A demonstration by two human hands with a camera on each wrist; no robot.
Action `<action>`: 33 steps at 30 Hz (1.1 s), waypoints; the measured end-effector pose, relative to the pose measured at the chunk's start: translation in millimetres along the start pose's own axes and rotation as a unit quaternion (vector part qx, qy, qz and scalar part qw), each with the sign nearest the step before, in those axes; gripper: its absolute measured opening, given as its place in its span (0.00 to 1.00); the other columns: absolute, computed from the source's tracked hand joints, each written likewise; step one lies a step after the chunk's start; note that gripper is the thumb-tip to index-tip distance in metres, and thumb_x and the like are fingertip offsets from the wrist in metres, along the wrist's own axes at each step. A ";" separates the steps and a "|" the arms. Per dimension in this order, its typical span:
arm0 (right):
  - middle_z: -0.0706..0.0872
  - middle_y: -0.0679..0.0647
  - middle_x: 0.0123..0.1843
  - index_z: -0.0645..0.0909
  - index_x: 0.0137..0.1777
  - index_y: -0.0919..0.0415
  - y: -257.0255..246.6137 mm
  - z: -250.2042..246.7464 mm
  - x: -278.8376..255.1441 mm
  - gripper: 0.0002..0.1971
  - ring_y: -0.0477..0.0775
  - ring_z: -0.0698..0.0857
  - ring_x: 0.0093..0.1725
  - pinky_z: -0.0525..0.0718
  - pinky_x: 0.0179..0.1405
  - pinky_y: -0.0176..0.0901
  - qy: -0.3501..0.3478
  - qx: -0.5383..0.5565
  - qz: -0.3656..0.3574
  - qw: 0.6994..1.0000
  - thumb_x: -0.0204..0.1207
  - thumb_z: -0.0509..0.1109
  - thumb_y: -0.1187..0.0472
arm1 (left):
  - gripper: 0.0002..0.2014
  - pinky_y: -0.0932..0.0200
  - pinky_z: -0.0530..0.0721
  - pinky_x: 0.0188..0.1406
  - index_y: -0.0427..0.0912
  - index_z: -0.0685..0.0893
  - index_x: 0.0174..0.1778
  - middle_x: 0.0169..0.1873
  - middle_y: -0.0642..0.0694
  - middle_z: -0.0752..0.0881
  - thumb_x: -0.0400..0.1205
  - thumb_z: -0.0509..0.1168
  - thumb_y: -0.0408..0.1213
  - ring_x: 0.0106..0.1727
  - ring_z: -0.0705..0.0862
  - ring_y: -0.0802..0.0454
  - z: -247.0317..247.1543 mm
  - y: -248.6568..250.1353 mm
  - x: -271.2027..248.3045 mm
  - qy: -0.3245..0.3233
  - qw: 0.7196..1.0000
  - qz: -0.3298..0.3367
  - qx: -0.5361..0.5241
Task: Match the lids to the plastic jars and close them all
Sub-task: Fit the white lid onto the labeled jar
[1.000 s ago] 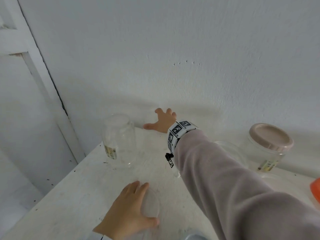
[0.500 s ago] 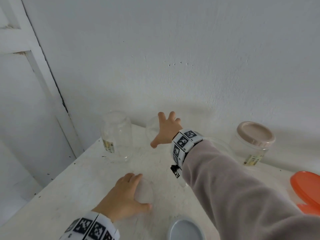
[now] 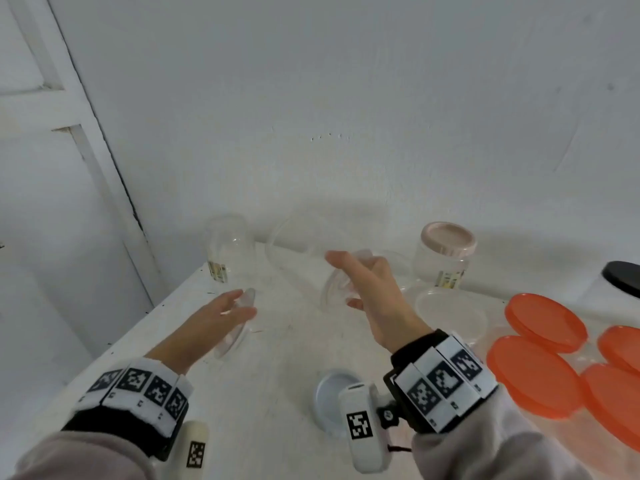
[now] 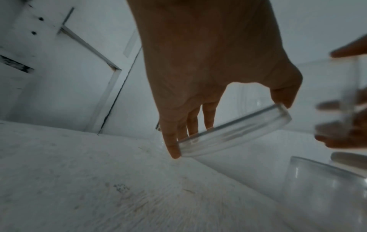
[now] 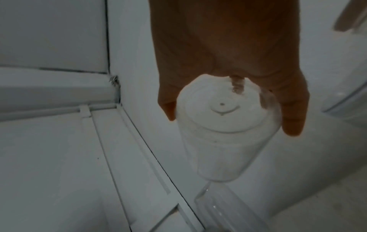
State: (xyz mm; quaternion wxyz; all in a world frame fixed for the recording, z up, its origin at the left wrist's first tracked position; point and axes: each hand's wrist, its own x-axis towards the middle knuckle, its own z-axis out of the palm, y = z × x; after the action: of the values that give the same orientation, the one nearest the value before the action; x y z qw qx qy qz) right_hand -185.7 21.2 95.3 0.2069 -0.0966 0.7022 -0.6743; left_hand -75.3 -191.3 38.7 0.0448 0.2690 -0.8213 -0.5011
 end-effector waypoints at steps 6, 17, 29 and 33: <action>0.78 0.68 0.49 0.77 0.51 0.64 14.0 -43.0 -52.6 0.32 0.66 0.81 0.48 0.85 0.56 0.63 -0.097 0.202 0.128 0.966 0.57 0.80 0.41 | 0.16 0.48 0.83 0.51 0.47 0.78 0.66 0.61 0.45 0.83 0.85 0.59 0.48 0.58 0.82 0.47 -9.3 12.1 -30.2 0.024 0.983 -0.002 -0.180; 0.81 0.73 0.58 0.78 0.63 0.71 55.9 -94.9 -126.3 0.43 0.70 0.84 0.55 0.83 0.61 0.59 -0.212 0.258 0.202 0.921 0.50 0.88 0.49 | 0.37 0.53 0.87 0.44 0.50 0.84 0.60 0.54 0.50 0.89 0.57 0.66 0.66 0.52 0.88 0.53 14.2 68.1 -84.7 -0.034 0.981 0.061 -0.181; 0.77 0.52 0.67 0.62 0.77 0.51 89.7 -101.2 -147.1 0.52 0.50 0.78 0.68 0.76 0.72 0.48 -0.232 -0.105 0.099 0.962 0.52 0.85 0.58 | 0.40 0.54 0.79 0.65 0.65 0.81 0.54 0.55 0.65 0.84 0.51 0.62 0.84 0.57 0.81 0.65 52.1 99.5 -113.7 -0.059 0.987 0.148 0.022; 0.69 0.46 0.74 0.55 0.76 0.45 98.5 -106.8 -138.2 0.53 0.47 0.66 0.77 0.72 0.72 0.44 -0.247 -0.199 0.064 0.946 0.59 0.88 0.61 | 0.47 0.74 0.70 0.49 0.65 0.76 0.70 0.60 0.71 0.80 0.54 0.62 0.80 0.58 0.76 0.77 69.6 105.2 -119.8 -0.072 0.982 0.162 0.065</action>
State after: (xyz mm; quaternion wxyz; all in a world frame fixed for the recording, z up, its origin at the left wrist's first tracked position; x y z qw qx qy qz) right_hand -92.7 182.5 20.7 0.3928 -0.2542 0.7538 -0.4613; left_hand -38.9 -40.2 116.9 0.0487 0.0983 -0.8860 -0.4506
